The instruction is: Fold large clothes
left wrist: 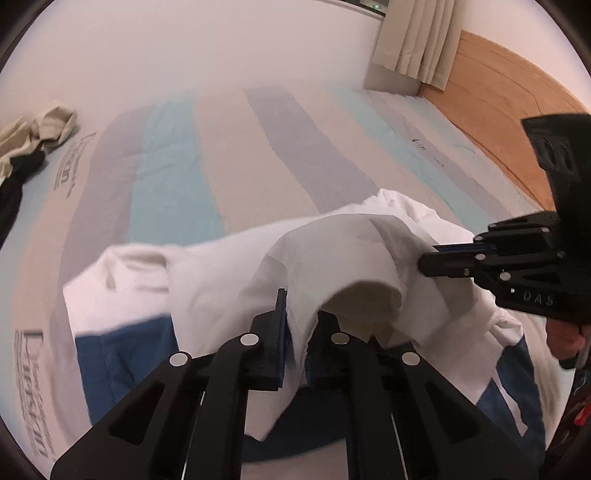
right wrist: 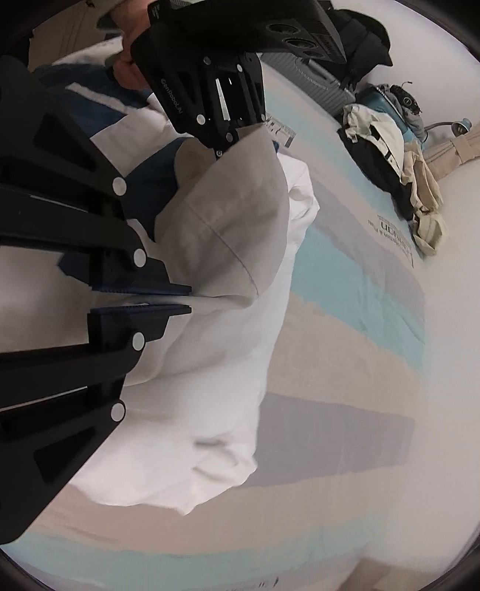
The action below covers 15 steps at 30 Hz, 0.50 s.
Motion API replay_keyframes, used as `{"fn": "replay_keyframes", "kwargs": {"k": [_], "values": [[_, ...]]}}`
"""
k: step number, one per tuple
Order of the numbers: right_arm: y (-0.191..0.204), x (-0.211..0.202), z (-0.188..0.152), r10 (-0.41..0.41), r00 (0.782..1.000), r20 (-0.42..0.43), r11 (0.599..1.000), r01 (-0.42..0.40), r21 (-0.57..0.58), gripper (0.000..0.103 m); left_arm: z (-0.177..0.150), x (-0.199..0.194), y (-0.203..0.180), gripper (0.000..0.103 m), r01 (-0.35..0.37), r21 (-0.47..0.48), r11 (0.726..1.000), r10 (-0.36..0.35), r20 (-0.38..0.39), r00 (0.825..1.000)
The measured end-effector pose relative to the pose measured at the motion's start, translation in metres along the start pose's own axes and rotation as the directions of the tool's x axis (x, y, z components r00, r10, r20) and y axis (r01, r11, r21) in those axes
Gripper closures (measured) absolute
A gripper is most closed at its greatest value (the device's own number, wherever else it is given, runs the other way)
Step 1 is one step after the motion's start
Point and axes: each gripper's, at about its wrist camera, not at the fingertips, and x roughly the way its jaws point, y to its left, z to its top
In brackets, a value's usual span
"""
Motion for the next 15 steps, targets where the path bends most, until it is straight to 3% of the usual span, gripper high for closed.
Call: {"fn": "replay_keyframes", "kwargs": {"k": [6,15], "values": [[0.022,-0.003,-0.039,-0.106,0.994,0.02,0.994,0.106,0.009,0.1,-0.037,-0.007,-0.013,0.097,-0.03,-0.002,1.0,0.03,0.003,1.0],[0.023,0.023,-0.09,-0.139,0.988,-0.065,0.989,0.141,0.03,0.101,-0.095,0.009,-0.016,0.097,-0.012,-0.021,1.0,0.01,-0.093,0.996]]}}
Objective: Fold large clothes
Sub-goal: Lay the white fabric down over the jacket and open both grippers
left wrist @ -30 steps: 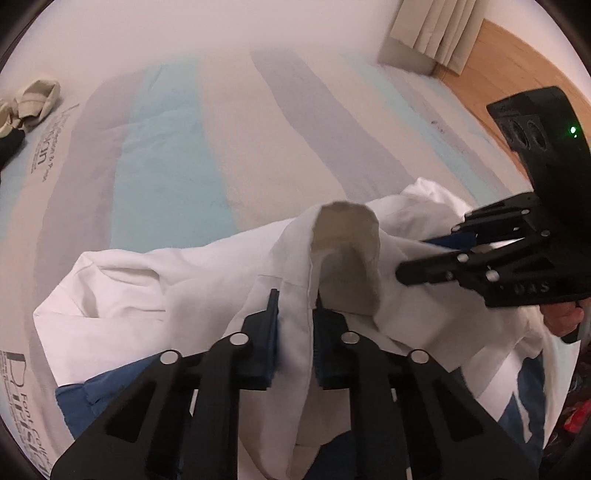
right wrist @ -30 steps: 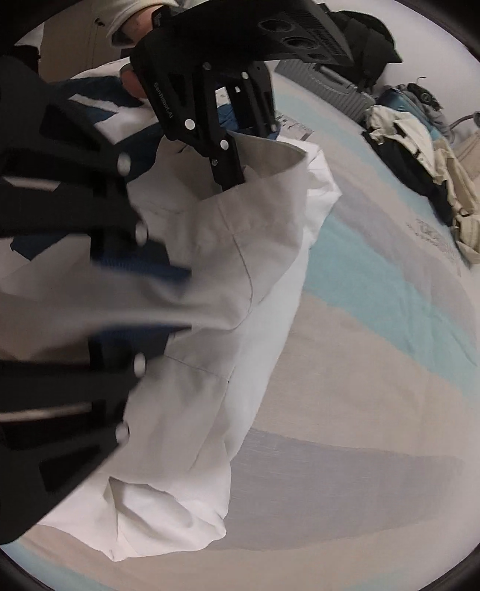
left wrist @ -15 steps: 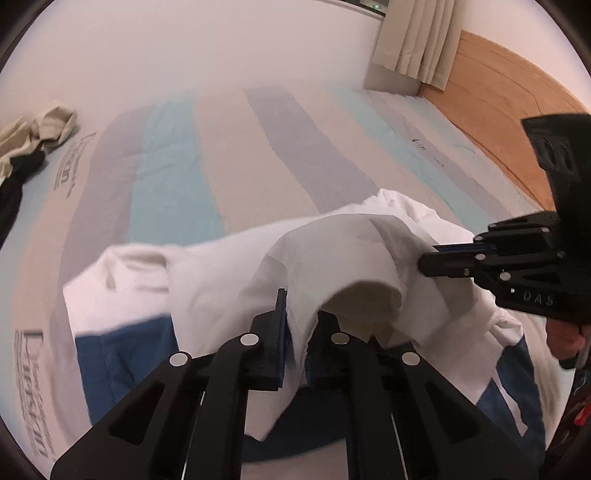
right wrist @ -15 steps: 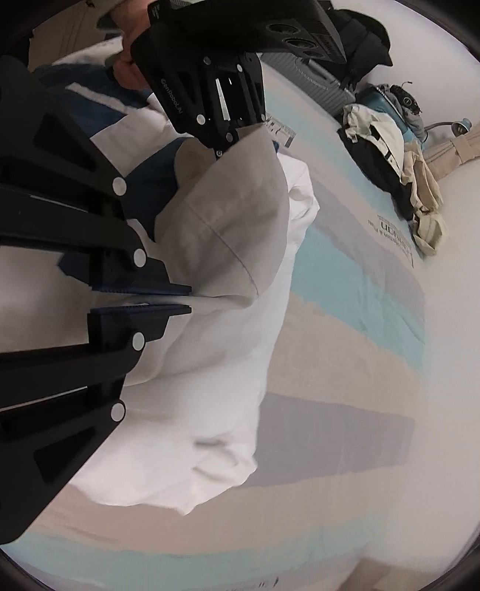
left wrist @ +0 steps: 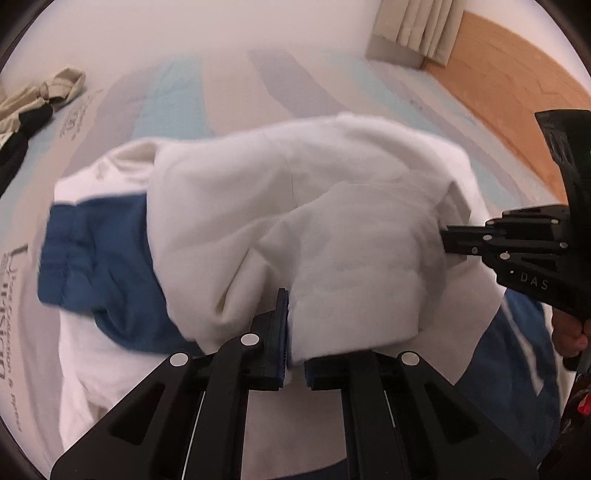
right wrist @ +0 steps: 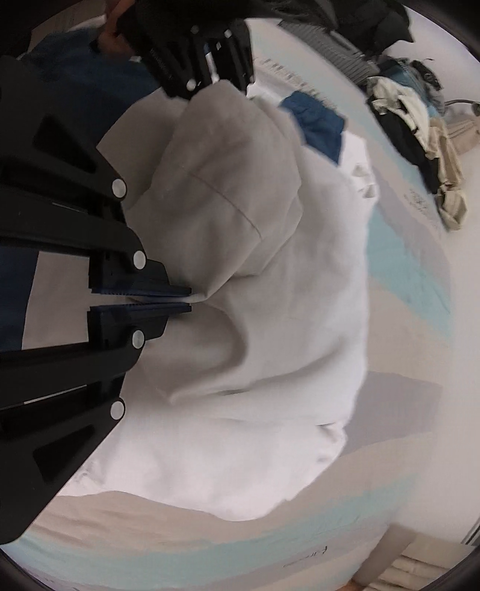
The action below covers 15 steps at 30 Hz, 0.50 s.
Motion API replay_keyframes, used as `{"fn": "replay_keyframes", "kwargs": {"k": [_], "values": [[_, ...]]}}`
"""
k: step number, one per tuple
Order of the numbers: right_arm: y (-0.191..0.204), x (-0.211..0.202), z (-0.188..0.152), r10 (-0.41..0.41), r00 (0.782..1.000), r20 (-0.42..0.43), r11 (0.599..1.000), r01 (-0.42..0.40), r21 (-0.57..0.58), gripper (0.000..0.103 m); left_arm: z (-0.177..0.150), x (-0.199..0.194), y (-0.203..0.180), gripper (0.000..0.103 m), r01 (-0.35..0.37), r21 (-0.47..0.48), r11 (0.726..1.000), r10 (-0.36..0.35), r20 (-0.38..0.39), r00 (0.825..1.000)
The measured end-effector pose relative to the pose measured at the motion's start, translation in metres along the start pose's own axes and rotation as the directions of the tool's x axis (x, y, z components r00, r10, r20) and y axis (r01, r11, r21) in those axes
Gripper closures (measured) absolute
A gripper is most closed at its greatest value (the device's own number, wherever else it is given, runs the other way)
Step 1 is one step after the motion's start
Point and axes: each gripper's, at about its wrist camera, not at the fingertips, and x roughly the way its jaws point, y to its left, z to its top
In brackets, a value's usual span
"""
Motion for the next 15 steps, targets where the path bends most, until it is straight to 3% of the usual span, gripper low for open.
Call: {"fn": "replay_keyframes", "kwargs": {"k": [3,4,6,10,12,13,14,15], "values": [[0.001,0.004,-0.008,0.007,1.0,-0.015,1.0,-0.008,-0.011,0.101,-0.009,0.002,-0.001,0.086,-0.019,-0.003,1.0,0.019,-0.019,1.0],[-0.001,0.003,-0.008,0.007,1.0,-0.017,1.0,-0.007,-0.012,0.1,-0.01,-0.001,-0.001,0.064,-0.028,-0.011,1.0,0.028,-0.032,0.999],[0.0,-0.003,-0.012,0.008,1.0,-0.023,1.0,-0.008,-0.003,0.097,-0.012,-0.013,-0.002,0.036,-0.036,-0.021,0.999,0.036,-0.018,0.999],[0.0,-0.034,-0.008,0.03,1.0,0.0,0.999,-0.03,0.021,0.093,-0.006,-0.05,-0.008,0.021,-0.054,0.006,0.999,0.054,0.027,0.998],[0.0,-0.051,0.0,0.037,0.999,0.033,0.999,-0.038,0.016,0.069,0.001,-0.068,-0.009,0.017,-0.055,0.012,0.998,0.054,0.053,0.997],[-0.002,-0.062,0.007,0.045,0.997,0.07,0.999,-0.046,0.019,0.048,0.007,-0.073,-0.008,0.014,-0.056,0.01,0.998,0.056,0.061,0.997],[-0.003,-0.069,0.014,0.044,0.994,0.104,0.999,-0.047,0.02,0.041,0.016,-0.078,-0.007,0.013,-0.053,0.003,0.999,0.052,0.073,0.996],[-0.003,-0.074,0.021,0.037,0.99,0.133,0.999,-0.04,0.018,0.041,0.025,-0.081,-0.005,0.013,-0.035,-0.01,0.999,0.036,0.085,0.996]]}}
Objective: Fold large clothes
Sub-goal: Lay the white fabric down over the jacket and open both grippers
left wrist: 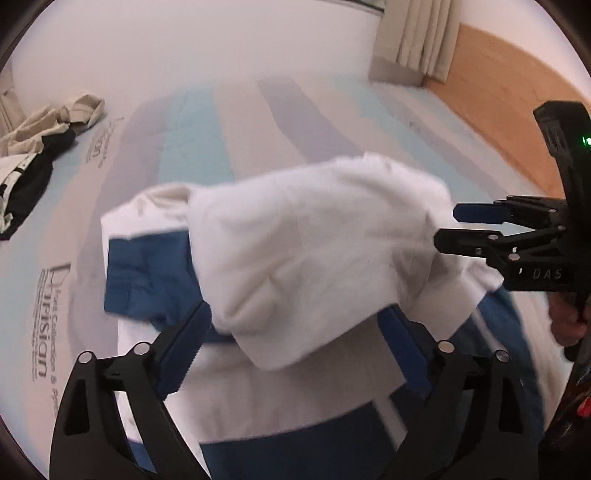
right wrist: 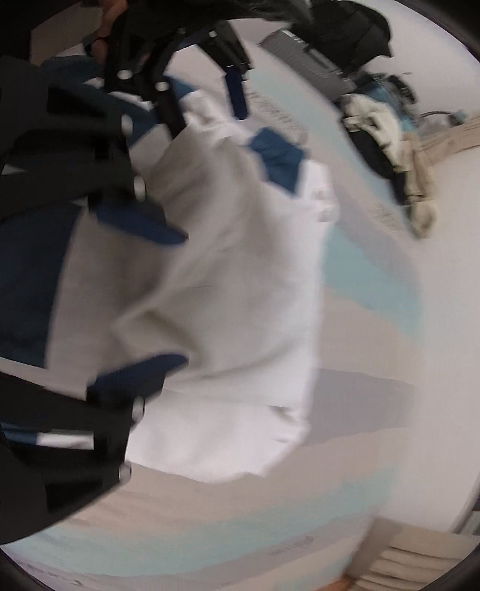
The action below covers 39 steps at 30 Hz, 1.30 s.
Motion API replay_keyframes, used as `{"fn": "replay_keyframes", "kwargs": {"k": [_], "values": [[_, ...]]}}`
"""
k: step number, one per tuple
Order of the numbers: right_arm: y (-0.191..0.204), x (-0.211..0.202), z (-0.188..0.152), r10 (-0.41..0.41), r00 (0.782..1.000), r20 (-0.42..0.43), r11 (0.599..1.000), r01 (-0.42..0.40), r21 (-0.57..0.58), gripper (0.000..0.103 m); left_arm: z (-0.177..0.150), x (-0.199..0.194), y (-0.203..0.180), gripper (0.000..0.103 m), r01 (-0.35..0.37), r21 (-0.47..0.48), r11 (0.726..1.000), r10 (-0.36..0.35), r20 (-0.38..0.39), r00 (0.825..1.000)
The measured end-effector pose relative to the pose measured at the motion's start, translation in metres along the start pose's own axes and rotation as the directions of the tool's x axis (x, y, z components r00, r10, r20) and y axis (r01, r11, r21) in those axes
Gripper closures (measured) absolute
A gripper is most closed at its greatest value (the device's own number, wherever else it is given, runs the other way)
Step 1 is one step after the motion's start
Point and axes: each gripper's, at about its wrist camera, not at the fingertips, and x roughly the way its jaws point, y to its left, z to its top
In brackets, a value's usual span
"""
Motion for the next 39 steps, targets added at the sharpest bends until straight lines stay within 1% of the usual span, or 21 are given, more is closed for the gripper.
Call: {"fn": "replay_keyframes", "kwargs": {"k": [3,4,5,6,9,10,12,15,16,18,21,23,24,26,28,29,31,33,34,37,39], "values": [[-0.004,0.0,0.025,0.042,0.998,0.042,0.999,-0.044,0.027,0.041,0.03,0.006,0.008,0.013,0.019,-0.015,1.0,-0.018,0.025,1.0],[-0.005,0.003,0.033,0.031,0.998,0.052,0.999,-0.033,0.033,0.041,0.038,0.008,0.008,0.013,0.02,-0.014,1.0,-0.02,0.027,0.999],[-0.006,0.01,0.04,0.017,0.999,0.045,1.0,-0.018,0.024,0.041,0.049,0.009,0.011,0.013,0.03,-0.014,0.999,-0.03,0.026,0.999],[-0.008,0.016,0.045,0.022,0.999,0.031,1.0,-0.022,0.016,0.041,0.055,0.01,0.012,0.013,0.036,-0.013,0.999,-0.036,0.017,0.999],[-0.013,0.031,0.052,0.061,0.998,0.004,0.997,-0.061,0.042,0.043,0.064,0.001,0.019,0.013,0.058,-0.053,0.997,-0.057,0.02,0.998],[-0.012,0.038,0.052,0.086,0.996,-0.016,0.995,-0.085,0.053,0.045,0.063,-0.001,0.019,0.013,0.058,-0.055,0.997,-0.058,0.009,0.998],[-0.01,0.044,0.051,0.103,0.994,-0.039,0.993,-0.101,0.054,0.047,0.055,-0.005,0.016,0.013,0.052,-0.04,0.998,-0.053,-0.009,0.999],[-0.003,0.047,0.036,0.082,0.995,-0.06,0.997,-0.081,0.019,0.047,0.044,-0.009,0.012,0.012,0.05,-0.015,0.999,-0.05,0.0,0.999],[-0.001,0.049,0.029,0.079,0.994,-0.07,0.997,-0.078,0.005,0.047,0.04,-0.007,0.011,0.012,0.059,-0.006,0.998,-0.059,0.001,0.998],[0.002,0.055,0.019,0.051,0.995,-0.081,0.999,-0.052,-0.013,0.047,0.034,0.006,0.012,0.012,0.116,-0.003,0.993,-0.116,0.011,0.993],[0.002,0.061,0.007,0.036,0.995,-0.095,0.999,-0.038,-0.022,0.047,0.025,0.037,0.012,0.012,0.164,0.02,0.986,-0.165,0.014,0.986],[0.001,0.066,-0.001,0.035,0.994,-0.107,0.999,-0.038,-0.025,0.047,0.019,0.063,0.012,0.013,0.198,0.023,0.98,-0.197,-0.026,0.98],[0.001,0.07,-0.006,0.027,0.993,-0.119,0.999,-0.03,-0.027,0.047,0.014,0.075,0.012,0.014,0.202,0.021,0.979,-0.201,-0.054,0.978],[-0.001,0.076,-0.014,0.025,0.99,-0.14,0.999,-0.028,-0.022,0.048,0.003,0.094,0.011,0.017,0.2,0.036,0.979,-0.194,-0.114,0.974],[-0.003,0.082,-0.024,0.017,0.987,-0.16,0.999,-0.021,-0.024,0.048,-0.008,0.103,0.01,0.017,0.189,0.045,0.981,-0.181,-0.139,0.974],[-0.004,0.089,-0.031,0.01,0.983,-0.182,0.999,-0.016,-0.029,0.049,-0.016,0.109,0.012,0.017,0.195,0.039,0.98,-0.187,-0.163,0.969],[-0.005,0.096,-0.04,0.01,0.979,-0.203,0.999,-0.017,-0.032,0.05,-0.026,0.114,0.012,0.018,0.183,0.048,0.982,-0.172,-0.182,0.968],[-0.003,0.095,-0.043,-0.001,0.98,-0.199,0.999,-0.008,-0.048,0.051,-0.03,0.109,0.005,0.019,0.153,0.09,0.984,-0.135,-0.18,0.974],[-0.002,0.09,-0.043,-0.005,0.983,-0.186,0.999,-0.003,-0.043,0.05,-0.028,0.104,0.004,0.019,0.148,0.091,0.985,-0.131,-0.174,0.976],[-0.001,0.073,-0.042,0.017,0.987,-0.162,1.0,-0.016,0.007,0.05,-0.025,0.08,0.006,0.019,0.128,0.058,0.99,-0.121,-0.11,0.987],[0.003,0.07,-0.045,0.02,0.987,-0.16,1.0,-0.019,0.009,0.05,-0.032,0.083,0.007,0.019,0.113,0.044,0.993,-0.106,-0.137,0.985]]}}
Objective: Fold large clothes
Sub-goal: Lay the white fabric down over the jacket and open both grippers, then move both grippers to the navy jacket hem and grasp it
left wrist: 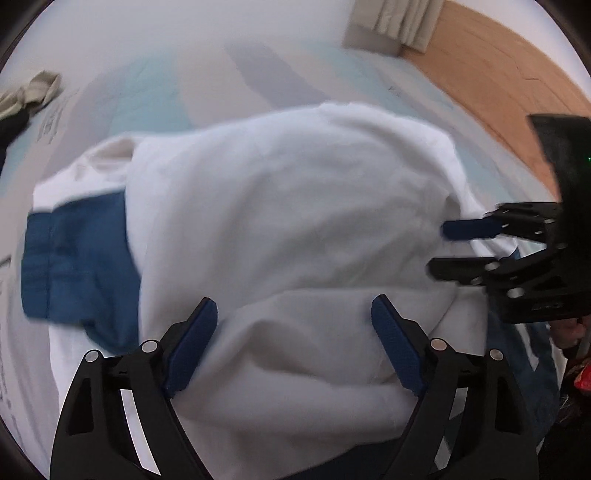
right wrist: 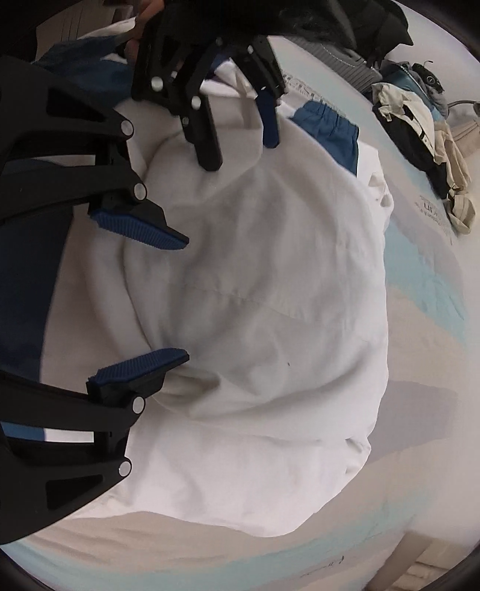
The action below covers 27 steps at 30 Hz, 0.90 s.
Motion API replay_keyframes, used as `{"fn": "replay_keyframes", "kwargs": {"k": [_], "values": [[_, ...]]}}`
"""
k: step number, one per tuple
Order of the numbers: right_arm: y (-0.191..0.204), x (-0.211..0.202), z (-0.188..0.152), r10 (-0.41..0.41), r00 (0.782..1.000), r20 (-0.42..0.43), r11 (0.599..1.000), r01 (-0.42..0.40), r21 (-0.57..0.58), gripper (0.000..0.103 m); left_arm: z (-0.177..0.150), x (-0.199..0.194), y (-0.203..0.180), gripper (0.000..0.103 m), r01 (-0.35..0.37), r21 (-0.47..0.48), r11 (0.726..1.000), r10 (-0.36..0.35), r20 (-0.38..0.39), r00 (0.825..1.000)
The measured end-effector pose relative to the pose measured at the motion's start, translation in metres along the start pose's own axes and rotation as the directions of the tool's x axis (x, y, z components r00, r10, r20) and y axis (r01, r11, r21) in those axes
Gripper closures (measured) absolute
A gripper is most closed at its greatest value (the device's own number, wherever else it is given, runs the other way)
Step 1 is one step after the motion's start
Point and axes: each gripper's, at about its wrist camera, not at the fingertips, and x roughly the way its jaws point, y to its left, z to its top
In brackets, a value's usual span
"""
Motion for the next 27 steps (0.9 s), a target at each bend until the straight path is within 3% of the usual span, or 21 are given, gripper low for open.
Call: {"fn": "replay_keyframes", "kwargs": {"k": [5,9,11,13,16,18,22,25,27], "values": [[0.015,0.016,-0.017,-0.064,0.997,-0.039,0.996,0.061,-0.067,0.049,-0.022,0.012,-0.009,0.019,-0.04,0.016,0.999,0.04,-0.014,0.999],[0.012,-0.012,-0.02,-0.052,0.999,0.003,0.998,0.052,-0.033,0.048,-0.022,-0.012,-0.011,0.019,-0.067,-0.021,0.998,0.067,0.018,0.998],[0.008,-0.031,-0.029,-0.073,0.997,0.012,0.997,0.073,-0.011,0.037,-0.029,-0.032,-0.012,0.019,-0.11,-0.025,0.994,0.111,0.034,0.993],[0.005,-0.048,-0.043,-0.09,0.996,0.011,0.996,0.089,0.017,0.032,-0.044,-0.054,-0.012,0.012,-0.136,-0.044,0.99,0.138,0.047,0.989],[0.002,-0.07,-0.078,-0.145,0.989,-0.032,0.984,0.147,0.097,0.023,-0.077,-0.09,-0.004,0.012,-0.184,-0.12,0.976,0.188,0.026,0.982],[-0.005,-0.079,-0.11,-0.179,0.982,-0.067,0.971,0.187,0.147,0.022,-0.113,-0.109,-0.001,0.012,-0.232,-0.14,0.963,0.229,-0.033,0.973],[-0.014,-0.093,-0.166,-0.186,0.977,-0.108,0.959,0.204,0.197,0.022,-0.171,-0.139,0.002,0.012,-0.29,-0.193,0.937,0.277,-0.095,0.956],[-0.017,-0.096,-0.204,-0.182,0.972,-0.151,0.955,0.211,0.209,0.021,-0.216,-0.154,0.0,0.012,-0.304,-0.298,0.905,0.27,-0.151,0.951],[-0.02,-0.101,-0.228,-0.169,0.97,-0.173,0.955,0.205,0.215,0.021,-0.245,-0.161,-0.011,0.012,-0.344,-0.292,0.893,0.302,-0.179,0.936]]}}
